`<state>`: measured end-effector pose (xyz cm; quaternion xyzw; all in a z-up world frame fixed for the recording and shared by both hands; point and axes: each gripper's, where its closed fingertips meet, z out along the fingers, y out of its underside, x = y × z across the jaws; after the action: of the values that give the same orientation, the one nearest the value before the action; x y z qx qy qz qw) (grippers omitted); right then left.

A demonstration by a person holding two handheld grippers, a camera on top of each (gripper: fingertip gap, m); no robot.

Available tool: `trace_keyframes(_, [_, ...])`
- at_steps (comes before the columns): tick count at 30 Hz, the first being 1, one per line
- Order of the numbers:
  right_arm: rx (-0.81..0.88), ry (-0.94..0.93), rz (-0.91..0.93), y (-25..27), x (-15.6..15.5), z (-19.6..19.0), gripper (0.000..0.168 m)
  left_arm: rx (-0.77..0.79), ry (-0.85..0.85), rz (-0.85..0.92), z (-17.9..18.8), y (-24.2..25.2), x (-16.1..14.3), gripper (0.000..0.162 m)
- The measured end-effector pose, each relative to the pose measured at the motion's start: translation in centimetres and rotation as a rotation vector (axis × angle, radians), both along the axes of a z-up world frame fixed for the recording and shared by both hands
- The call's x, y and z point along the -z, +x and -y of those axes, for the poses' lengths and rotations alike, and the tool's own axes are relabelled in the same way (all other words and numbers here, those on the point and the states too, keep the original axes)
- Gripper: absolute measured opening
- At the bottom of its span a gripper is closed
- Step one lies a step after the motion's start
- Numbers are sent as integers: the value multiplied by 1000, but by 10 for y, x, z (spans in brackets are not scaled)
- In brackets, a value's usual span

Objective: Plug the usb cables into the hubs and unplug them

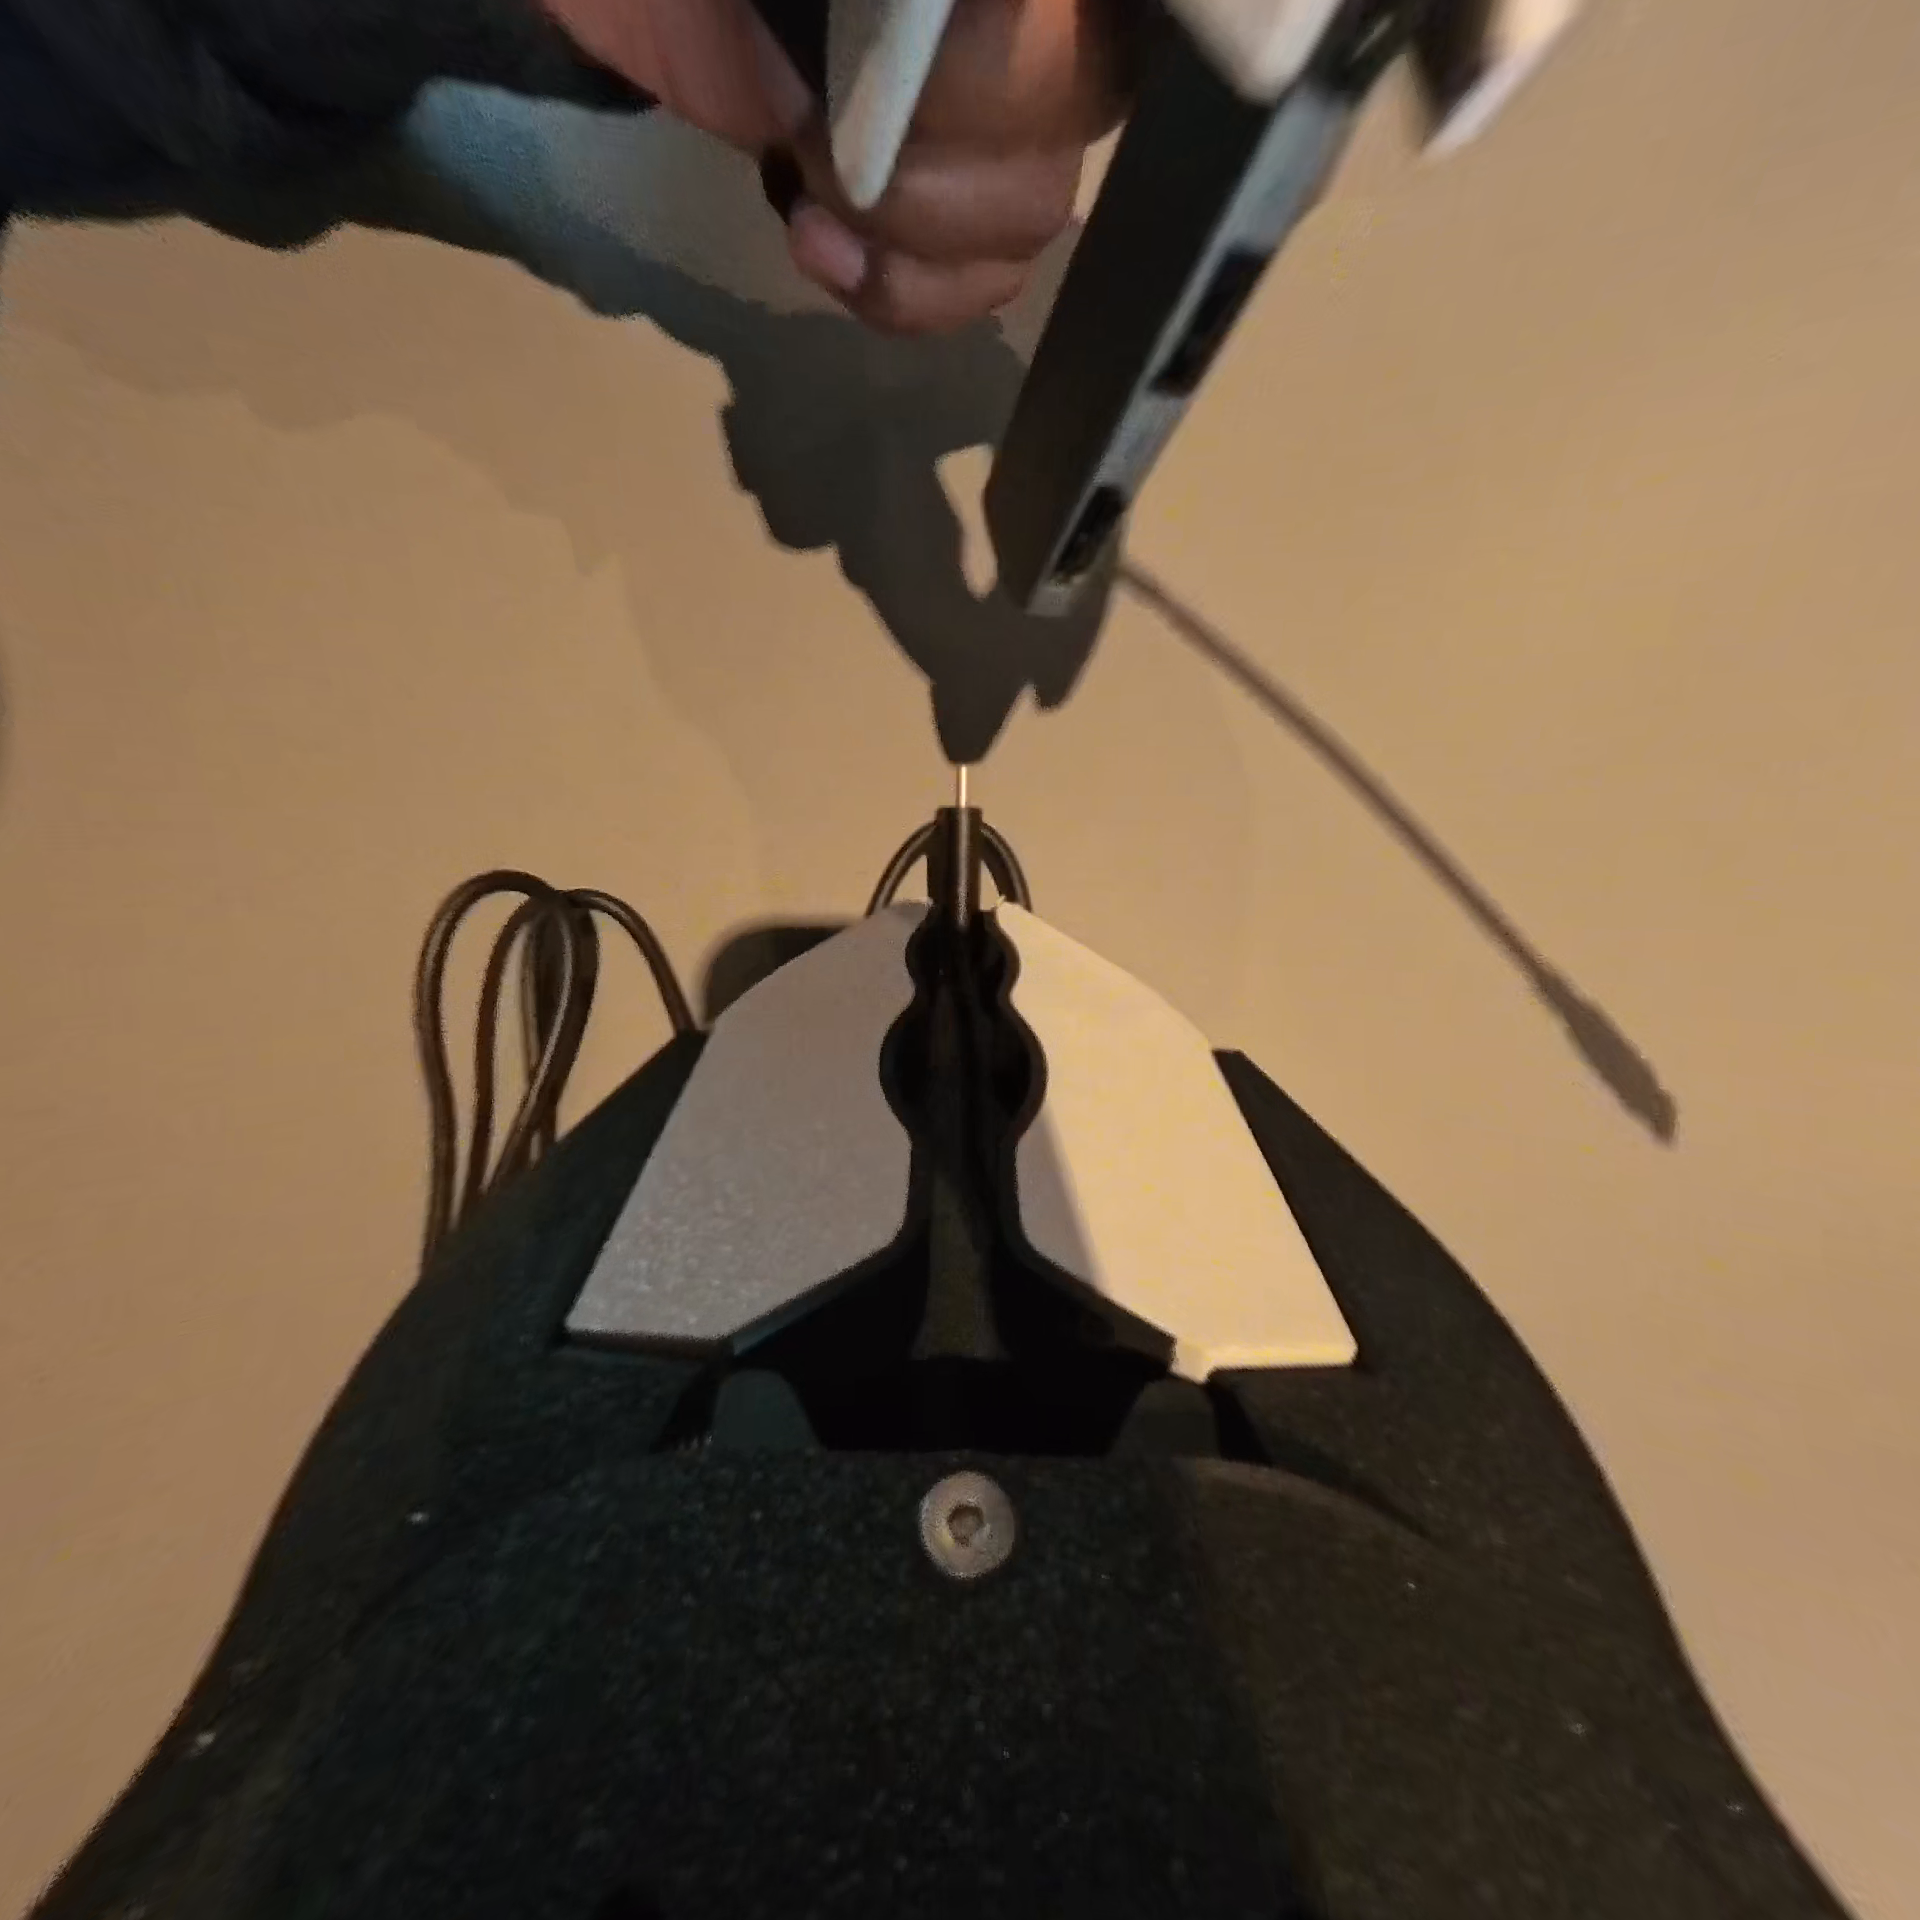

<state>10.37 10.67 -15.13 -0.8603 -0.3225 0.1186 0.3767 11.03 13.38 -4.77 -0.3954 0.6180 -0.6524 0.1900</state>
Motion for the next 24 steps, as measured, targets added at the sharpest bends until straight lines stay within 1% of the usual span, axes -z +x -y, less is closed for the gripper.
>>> trace_keyframes(2, [-2, 16, -95, 0, -16, 3, 6, 74, 46, -83, 2, -9, 11, 9])
trace_keyframes(4, [-5, 38, -242, -1, -38, 6, 6, 124, 77, -141, 4, -16, 20, 9])
trace_keyframes(7, [-8, 66, -398, 0, -64, 8, 6, 237, 14, -182, 18, -26, 22, 10])
trace_keyframes(10, [-23, 66, -483, -3, -76, 11, 6, 306, -33, -218, 32, -28, 27, 10])
trace_keyframes(13, [-35, 50, -538, -8, -82, 14, 6, 338, -47, -254, 40, -28, 33, 10])
trace_keyframes(16, [-31, 30, -554, -8, -83, 16, 6, 345, -20, -287, 43, -28, 42, 10])
trace_keyframes(24, [-5, -59, -526, -4, -69, 18, 6, 342, 111, -349, 44, -32, 57, 10])
